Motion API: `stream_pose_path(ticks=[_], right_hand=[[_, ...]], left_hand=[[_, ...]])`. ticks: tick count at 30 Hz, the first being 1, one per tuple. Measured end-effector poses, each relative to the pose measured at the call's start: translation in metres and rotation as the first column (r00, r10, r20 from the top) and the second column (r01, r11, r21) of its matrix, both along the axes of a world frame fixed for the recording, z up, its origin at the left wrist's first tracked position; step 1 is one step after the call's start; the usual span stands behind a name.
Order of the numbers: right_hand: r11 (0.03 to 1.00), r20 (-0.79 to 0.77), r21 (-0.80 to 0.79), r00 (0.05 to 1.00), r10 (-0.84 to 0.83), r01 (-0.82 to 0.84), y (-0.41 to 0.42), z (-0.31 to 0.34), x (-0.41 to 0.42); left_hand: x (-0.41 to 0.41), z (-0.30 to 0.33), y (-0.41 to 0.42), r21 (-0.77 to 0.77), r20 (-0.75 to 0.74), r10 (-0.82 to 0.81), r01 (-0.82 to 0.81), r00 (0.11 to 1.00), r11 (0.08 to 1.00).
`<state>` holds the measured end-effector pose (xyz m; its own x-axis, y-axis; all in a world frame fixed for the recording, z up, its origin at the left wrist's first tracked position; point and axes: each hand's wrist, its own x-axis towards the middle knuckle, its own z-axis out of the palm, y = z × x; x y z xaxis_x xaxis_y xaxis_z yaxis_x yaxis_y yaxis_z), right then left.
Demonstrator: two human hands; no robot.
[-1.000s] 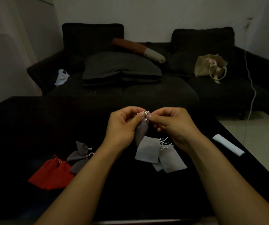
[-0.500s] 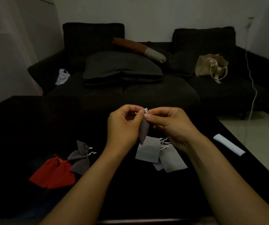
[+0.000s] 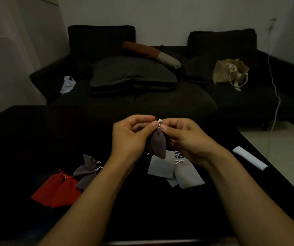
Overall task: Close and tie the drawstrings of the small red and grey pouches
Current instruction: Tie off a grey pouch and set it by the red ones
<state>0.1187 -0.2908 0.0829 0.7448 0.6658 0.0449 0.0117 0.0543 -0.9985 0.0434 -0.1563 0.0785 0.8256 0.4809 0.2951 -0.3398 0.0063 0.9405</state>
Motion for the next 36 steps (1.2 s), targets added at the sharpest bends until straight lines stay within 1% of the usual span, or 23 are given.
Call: stream_pose_path(ticks=[3,4,5,6,7,8,9,10,12,15,16,19,24,26,28,31,33,35,36], right_hand=[[0.999,-0.061,0.037,0.998,0.032,-0.030,0.001,0.001,-0.002],[0.998,-0.084,0.049,0.995,0.051,-0.047,0.001,0.001,-0.002],[0.997,-0.099,0.052,0.993,0.068,-0.063,0.000,0.001,-0.002],[0.996,-0.106,0.044,0.991,0.080,-0.076,0.000,0.002,-0.001],[0.996,-0.114,0.032,0.990,0.087,-0.084,-0.001,0.002,0.000],[0.996,-0.128,0.025,0.988,0.092,-0.090,-0.001,0.002,0.000],[0.995,-0.149,0.032,0.984,0.095,-0.092,-0.002,0.002,0.000],[0.994,-0.173,0.052,0.980,0.100,-0.093,-0.001,0.001,-0.001],[0.992,-0.217,0.092,0.970,0.109,-0.091,0.000,0.001,-0.003],[0.993,-0.284,0.069,0.952,0.113,-0.097,0.000,0.005,-0.004],[0.994,-0.303,0.044,0.947,0.108,-0.099,0.000,0.006,-0.003],[0.999,-0.337,-0.021,0.941,0.028,-0.037,0.002,0.007,-0.002],[1.000,-0.459,0.010,0.888,0.027,-0.026,0.001,0.008,-0.006],[0.999,-0.493,0.039,0.869,0.035,-0.018,0.001,0.008,-0.007],[0.997,-0.523,0.071,0.852,0.039,-0.002,0.001,0.009,-0.007],[0.992,-0.537,0.118,0.843,0.031,0.038,0.002,0.011,-0.006],[0.989,-0.516,0.136,0.857,0.016,0.064,0.003,0.010,-0.004],[0.987,-0.526,0.145,0.851,0.013,0.075,0.003,0.009,-0.004],[0.987,-0.534,0.142,0.846,0.010,0.078,0.003,0.009,-0.004]], left_hand=[[0.000,0.001,0.003,0.026,0.002,0.003,-0.003,1.000,1.000],[-0.001,0.002,0.003,0.073,0.015,0.013,-0.014,1.000,0.997],[-0.002,0.002,0.005,0.158,0.040,0.030,-0.036,0.999,0.987],[-0.002,0.003,0.007,0.280,0.071,0.050,-0.068,0.996,0.958],[-0.003,0.003,0.009,0.423,0.101,0.061,-0.098,0.993,0.901],[-0.004,0.005,0.011,0.556,0.128,0.063,-0.124,0.990,0.822],[-0.005,0.006,0.013,0.654,0.162,0.061,-0.154,0.985,0.741],[-0.005,0.007,0.016,0.712,0.201,0.057,-0.185,0.978,0.677],[-0.004,0.007,0.020,0.765,0.274,0.048,-0.248,0.960,0.595],[-0.004,0.004,0.022,0.805,0.327,0.029,-0.294,0.945,0.515],[-0.005,0.003,0.022,0.816,0.328,0.020,-0.294,0.944,0.498],[-0.007,0.003,0.024,0.861,0.300,-0.012,-0.266,0.954,0.433],[-0.007,0.005,0.028,0.913,0.272,-0.063,-0.237,0.960,0.333],[-0.007,0.003,0.029,0.909,0.304,-0.070,-0.267,0.950,0.320],[-0.007,0.001,0.028,0.889,0.345,-0.067,-0.303,0.936,0.344],[-0.006,-0.002,0.021,0.838,0.368,-0.019,-0.323,0.930,0.440],[-0.003,-0.002,0.017,0.806,0.335,0.030,-0.303,0.942,0.508],[-0.001,-0.001,0.017,0.796,0.296,0.041,-0.271,0.954,0.541],[0.000,-0.001,0.018,0.802,0.287,0.030,-0.257,0.958,0.539]])
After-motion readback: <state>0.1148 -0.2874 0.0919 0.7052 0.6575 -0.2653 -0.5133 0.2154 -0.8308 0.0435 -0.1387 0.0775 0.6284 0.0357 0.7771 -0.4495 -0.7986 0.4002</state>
